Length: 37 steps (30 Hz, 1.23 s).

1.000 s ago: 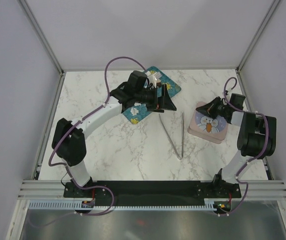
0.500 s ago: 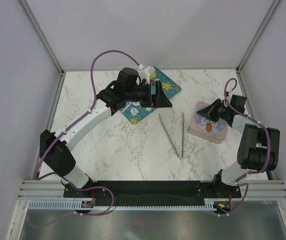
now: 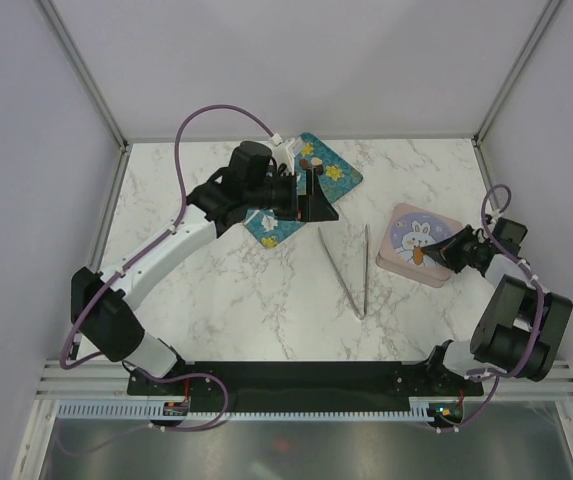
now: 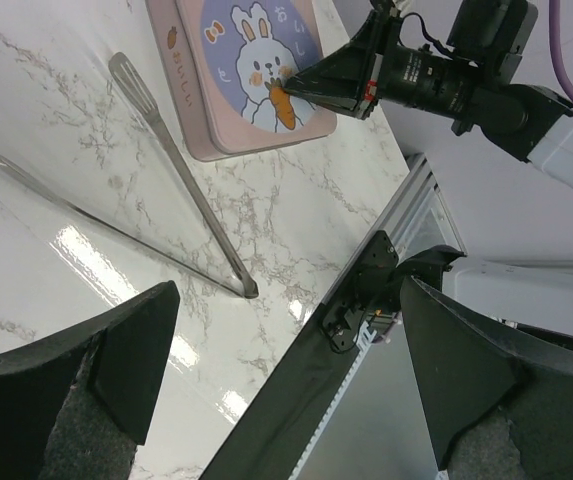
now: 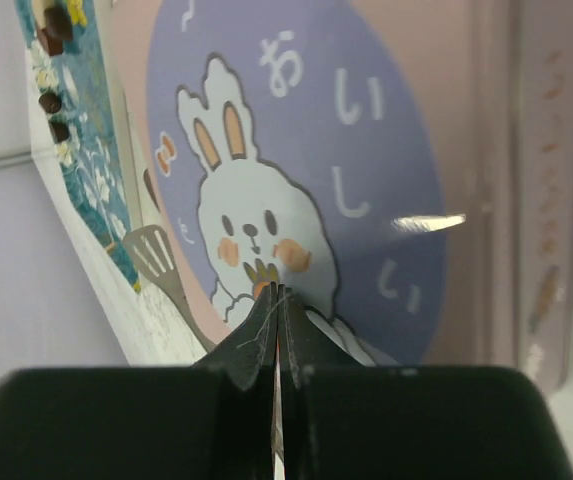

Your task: Pack the chocolate

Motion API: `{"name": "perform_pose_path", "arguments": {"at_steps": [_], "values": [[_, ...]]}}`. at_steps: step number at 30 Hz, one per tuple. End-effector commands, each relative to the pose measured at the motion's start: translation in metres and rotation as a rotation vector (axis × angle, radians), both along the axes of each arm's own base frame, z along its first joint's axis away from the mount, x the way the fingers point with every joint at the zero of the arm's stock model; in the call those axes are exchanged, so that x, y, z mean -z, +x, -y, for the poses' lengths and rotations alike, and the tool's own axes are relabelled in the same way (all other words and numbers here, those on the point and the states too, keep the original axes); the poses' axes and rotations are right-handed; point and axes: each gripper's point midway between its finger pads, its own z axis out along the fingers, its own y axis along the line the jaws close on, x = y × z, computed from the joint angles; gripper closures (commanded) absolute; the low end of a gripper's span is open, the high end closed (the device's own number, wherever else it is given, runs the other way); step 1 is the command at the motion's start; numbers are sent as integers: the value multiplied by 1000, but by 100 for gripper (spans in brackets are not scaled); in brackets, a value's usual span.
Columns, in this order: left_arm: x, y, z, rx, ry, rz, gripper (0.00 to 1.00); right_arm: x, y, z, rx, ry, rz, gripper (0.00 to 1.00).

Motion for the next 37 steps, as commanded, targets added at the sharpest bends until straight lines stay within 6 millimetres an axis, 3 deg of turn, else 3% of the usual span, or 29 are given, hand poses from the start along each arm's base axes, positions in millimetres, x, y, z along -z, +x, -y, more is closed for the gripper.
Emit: {"name": "perform_pose_path", "arguments": {"at_steps": [1,4,7,8,9,10,11,13,16,18,22,23,25,26,28,32,37], "values": [[-22,1,-9,-10,-11,107,0,63,-71,25,80,-166,-342,98],[-28,0,-11,-17,-17,119,0,49,-71,38,117,-221,-358,98],[-40,1,-17,-46,-22,151,0,3,-47,55,160,-280,-303,89],[-46,1,-20,-60,-27,169,0,-6,-38,46,106,-315,-304,84],[-49,1,-22,-73,-26,178,0,-15,-37,46,89,-374,-327,71],[-50,4,-27,-105,-18,192,0,-45,-16,49,88,-429,-256,64],[-57,1,-33,-122,-20,209,0,-65,-6,37,58,-458,-198,57],[-59,5,-45,-174,13,251,0,-109,14,29,65,-466,-77,2],[-74,7,-68,-248,45,326,0,-164,19,-10,-6,-420,90,2],[-88,2,-81,-286,38,357,0,-184,10,-25,-24,-394,142,2],[-112,-15,-95,-308,-11,394,0,-245,-34,-46,-85,-421,360,2],[-109,-19,-97,-308,-10,393,0,-255,-45,-52,-114,-421,402,2],[-120,-32,-108,-314,-39,422,0,-288,-68,-57,-123,-451,530,2],[-115,-36,-110,-312,-35,417,0,-297,-76,-59,-120,-456,564,2],[-124,-47,-119,-317,-61,443,0,-320,-95,-60,-80,-467,640,2],[-133,-62,-128,-324,-104,452,0,-323,-106,-65,-80,-430,653,2],[-139,-63,-137,-359,-111,479,0,-321,-105,-62,-75,-449,641,2]]}}
